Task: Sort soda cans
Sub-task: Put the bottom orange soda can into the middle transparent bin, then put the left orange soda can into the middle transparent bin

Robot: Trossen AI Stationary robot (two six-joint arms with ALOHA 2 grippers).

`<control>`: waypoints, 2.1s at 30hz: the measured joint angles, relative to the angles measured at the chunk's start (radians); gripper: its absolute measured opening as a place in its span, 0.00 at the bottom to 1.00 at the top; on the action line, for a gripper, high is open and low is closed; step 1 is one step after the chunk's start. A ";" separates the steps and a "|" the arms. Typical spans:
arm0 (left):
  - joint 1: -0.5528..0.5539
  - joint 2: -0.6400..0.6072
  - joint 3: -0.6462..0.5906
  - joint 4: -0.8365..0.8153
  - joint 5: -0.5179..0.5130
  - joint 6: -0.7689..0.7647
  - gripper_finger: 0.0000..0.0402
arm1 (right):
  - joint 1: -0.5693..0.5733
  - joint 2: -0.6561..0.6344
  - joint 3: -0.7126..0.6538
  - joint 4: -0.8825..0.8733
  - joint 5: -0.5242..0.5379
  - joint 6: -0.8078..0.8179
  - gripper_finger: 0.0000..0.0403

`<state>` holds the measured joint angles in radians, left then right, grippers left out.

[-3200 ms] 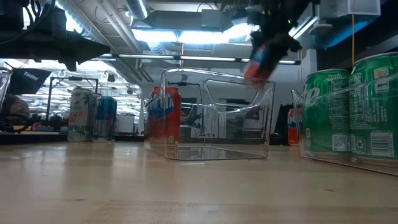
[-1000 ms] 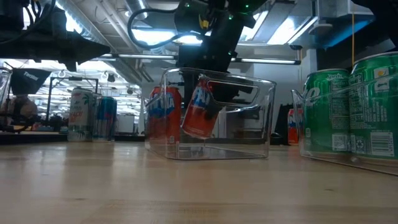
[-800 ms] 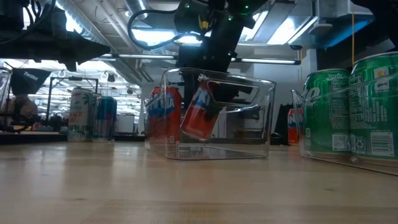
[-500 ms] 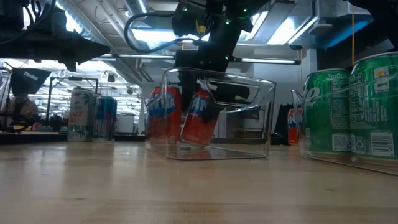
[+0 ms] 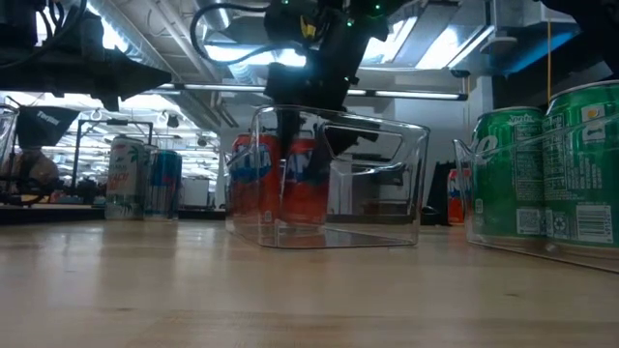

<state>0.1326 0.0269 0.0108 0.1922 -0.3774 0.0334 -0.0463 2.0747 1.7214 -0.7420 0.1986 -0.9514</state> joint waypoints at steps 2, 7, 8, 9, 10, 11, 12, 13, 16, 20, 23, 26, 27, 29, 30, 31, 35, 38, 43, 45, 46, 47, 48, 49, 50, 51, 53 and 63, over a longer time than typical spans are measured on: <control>0.000 0.000 0.000 -0.003 0.000 0.000 0.00 | 0.000 0.000 0.025 -0.031 0.000 0.000 0.83; 0.000 0.000 0.000 -0.002 0.000 0.000 0.00 | 0.001 0.000 0.134 -0.200 -0.008 0.003 0.83; 0.000 0.000 0.000 -0.003 0.000 0.000 0.00 | 0.001 -0.002 0.157 -0.238 -0.008 0.009 0.83; 0.000 0.000 0.000 -0.002 0.000 0.000 0.00 | 0.002 -0.007 0.177 -0.271 -0.008 0.022 0.83; 0.000 0.000 0.000 -0.003 0.000 0.000 0.00 | 0.005 -0.013 0.195 -0.298 -0.008 0.034 0.83; 0.000 0.000 0.000 -0.003 0.000 -0.001 0.00 | 0.008 -0.022 0.210 -0.326 -0.007 0.044 0.83; 0.000 0.000 0.000 -0.003 0.000 -0.005 0.00 | 0.009 -0.031 0.221 -0.360 0.002 0.051 0.83; 0.000 0.000 0.000 -0.005 0.000 -0.007 0.00 | 0.010 -0.043 0.228 -0.391 0.019 0.057 0.83; -0.001 0.000 0.000 -0.011 0.000 -0.008 0.00 | 0.009 -0.088 0.229 -0.488 0.103 0.109 0.83; -0.001 0.000 0.000 -0.027 0.000 -0.008 0.00 | -0.005 -0.147 0.229 -0.624 0.274 0.187 0.83; -0.001 0.000 0.000 -0.026 0.000 -0.014 0.00 | -0.026 -0.189 0.229 -0.722 0.349 0.243 0.83; -0.001 0.000 0.000 -0.025 0.000 -0.014 0.00 | -0.052 -0.234 0.229 -0.809 0.404 0.289 0.83; -0.001 0.000 0.000 -0.025 0.000 -0.014 0.00 | -0.063 -0.248 0.228 -0.830 0.423 0.298 0.83; -0.001 0.000 0.000 -0.025 0.000 -0.018 0.00 | -0.089 -0.286 0.214 -0.824 0.451 0.299 0.83; -0.001 0.000 0.000 -0.025 0.000 -0.023 0.00 | -0.107 -0.308 0.198 -0.822 0.456 0.295 0.83; -0.001 0.000 0.000 -0.025 0.000 -0.026 0.00 | -0.127 -0.327 0.184 -0.823 0.455 0.295 0.83; -0.001 0.000 0.000 -0.025 0.000 -0.026 0.00 | -0.225 -0.414 0.095 -0.826 0.456 0.291 0.83; -0.001 0.000 0.000 -0.024 0.000 -0.025 0.00 | -0.309 -0.472 0.026 -0.814 0.465 0.264 0.83; -0.001 0.000 0.000 -0.024 0.000 -0.024 0.00 | -0.428 -0.510 -0.044 -0.804 0.535 0.200 0.83; -0.001 0.000 0.000 -0.025 0.000 -0.022 0.00 | -0.463 -0.510 -0.048 -0.798 0.551 0.197 0.83; -0.001 0.000 0.000 -0.025 0.000 -0.019 0.00 | -0.478 -0.509 -0.048 -0.797 0.551 0.195 0.83; -0.001 0.000 0.000 -0.025 0.000 -0.014 0.00 | -0.489 -0.507 -0.048 -0.787 0.550 0.196 0.83; -0.001 0.000 0.000 -0.025 0.000 -0.008 0.00 | -0.498 -0.506 -0.048 -0.763 0.548 0.201 0.83; -0.001 0.000 0.000 -0.025 0.000 -0.007 0.00 | -0.508 -0.505 -0.048 -0.727 0.547 0.203 0.83; -0.001 0.000 0.000 -0.025 0.000 -0.007 0.00 | -0.517 -0.503 -0.048 -0.692 0.544 0.196 0.83; -0.001 0.000 0.000 -0.025 0.000 -0.007 0.00 | -0.526 -0.503 -0.048 -0.666 0.535 0.167 0.83; -0.001 0.000 0.000 -0.025 0.000 -0.007 0.00 | -0.563 -0.501 -0.048 -0.625 0.486 0.113 0.83; -0.001 0.000 0.000 -0.025 0.000 0.000 0.00 | -0.839 -0.499 -0.048 -0.603 0.203 -0.008 0.83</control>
<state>0.1318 0.0265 0.0106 0.1677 -0.3775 0.0338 -0.8858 1.5753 1.6733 -1.3447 0.4019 -0.9594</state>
